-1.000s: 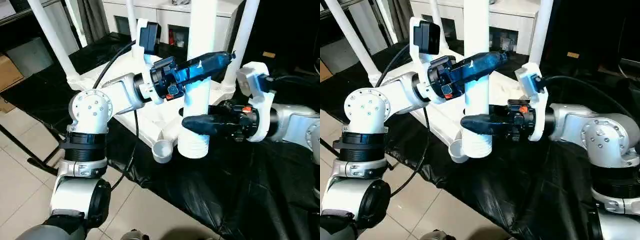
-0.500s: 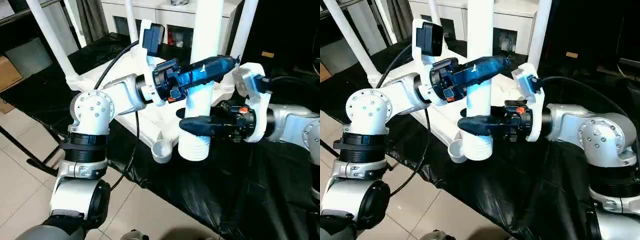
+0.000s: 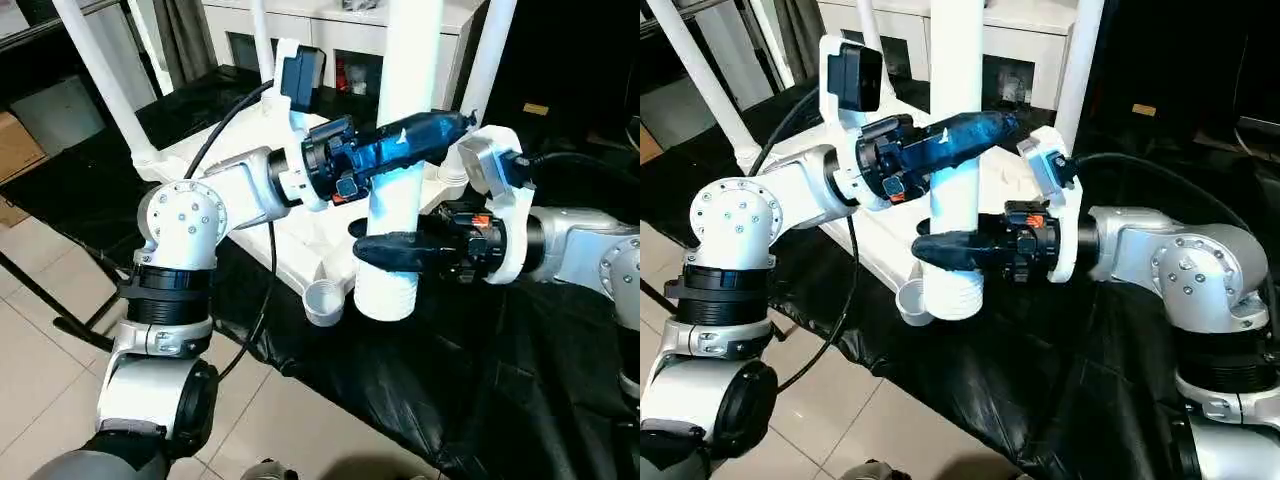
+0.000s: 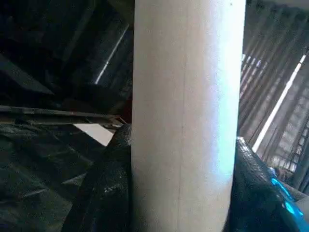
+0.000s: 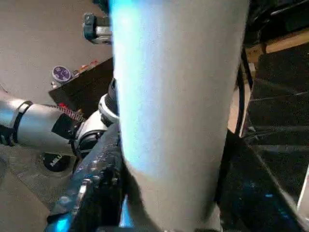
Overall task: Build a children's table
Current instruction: Pick table leg
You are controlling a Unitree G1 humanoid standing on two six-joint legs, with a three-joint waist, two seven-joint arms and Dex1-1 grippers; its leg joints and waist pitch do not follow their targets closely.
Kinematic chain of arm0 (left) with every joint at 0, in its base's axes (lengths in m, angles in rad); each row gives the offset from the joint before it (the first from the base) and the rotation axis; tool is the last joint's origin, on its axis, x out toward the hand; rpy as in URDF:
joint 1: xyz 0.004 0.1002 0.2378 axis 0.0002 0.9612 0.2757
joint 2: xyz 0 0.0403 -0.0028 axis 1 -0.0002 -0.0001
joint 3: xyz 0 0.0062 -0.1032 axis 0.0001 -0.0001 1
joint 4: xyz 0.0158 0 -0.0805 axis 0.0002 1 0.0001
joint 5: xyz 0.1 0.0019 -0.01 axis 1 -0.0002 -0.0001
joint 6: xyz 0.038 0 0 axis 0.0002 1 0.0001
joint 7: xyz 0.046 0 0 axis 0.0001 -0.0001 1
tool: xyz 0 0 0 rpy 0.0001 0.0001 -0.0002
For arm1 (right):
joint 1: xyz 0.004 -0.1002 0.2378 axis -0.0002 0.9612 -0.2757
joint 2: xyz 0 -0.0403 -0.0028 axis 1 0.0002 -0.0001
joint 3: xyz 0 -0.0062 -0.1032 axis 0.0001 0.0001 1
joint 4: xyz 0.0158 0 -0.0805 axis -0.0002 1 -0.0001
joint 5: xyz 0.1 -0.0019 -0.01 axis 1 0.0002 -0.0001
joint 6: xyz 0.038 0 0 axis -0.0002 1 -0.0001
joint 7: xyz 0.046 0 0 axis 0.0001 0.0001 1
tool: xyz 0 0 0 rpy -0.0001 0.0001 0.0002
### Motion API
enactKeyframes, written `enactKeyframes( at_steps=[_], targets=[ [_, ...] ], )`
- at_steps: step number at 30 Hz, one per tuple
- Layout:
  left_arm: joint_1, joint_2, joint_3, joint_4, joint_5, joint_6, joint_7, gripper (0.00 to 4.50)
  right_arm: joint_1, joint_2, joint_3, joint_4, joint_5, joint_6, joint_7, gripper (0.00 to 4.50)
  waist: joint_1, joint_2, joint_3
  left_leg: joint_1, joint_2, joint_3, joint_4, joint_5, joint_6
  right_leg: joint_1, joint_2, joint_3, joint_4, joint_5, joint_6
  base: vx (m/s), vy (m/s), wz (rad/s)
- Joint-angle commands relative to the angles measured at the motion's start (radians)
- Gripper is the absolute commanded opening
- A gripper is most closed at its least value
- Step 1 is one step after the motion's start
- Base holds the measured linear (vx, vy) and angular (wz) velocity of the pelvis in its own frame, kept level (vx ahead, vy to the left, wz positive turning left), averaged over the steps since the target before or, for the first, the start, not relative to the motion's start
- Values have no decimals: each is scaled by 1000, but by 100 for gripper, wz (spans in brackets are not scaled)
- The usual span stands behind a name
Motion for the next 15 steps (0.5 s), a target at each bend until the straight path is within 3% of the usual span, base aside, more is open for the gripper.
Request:
enactKeyframes(
  at_steps=[1,11,12,15],
  targets=[
    [6,8,-12,-10,11,0,-11,190,-21,7,1,-4,-11,-15,-10,266,2,-23,-80,14,53,-23,-68,-89,47,61,-69,60,-68,-324,-91,0,0,0],
    [10,9,-20,-8,15,-8,-14,190,-20,3,1,-4,-6,-15,1,273,3,-23,-80,13,52,-23,-67,-88,49,63,-69,59,-68,-319,-94,0,0,0],
    [10,10,-20,-8,14,-9,-14,190,-20,3,1,-4,-6,-14,3,242,3,-23,-80,14,52,-22,-67,-88,48,63,-69,59,-68,-321,-94,0,0,0],
    [8,15,-19,-6,12,-10,-17,190,-18,3,2,-7,-4,-9,8,234,3,-23,-80,13,52,-23,-67,-88,50,63,-69,59,-67,-315,-95,0,0,0]
  ],
)
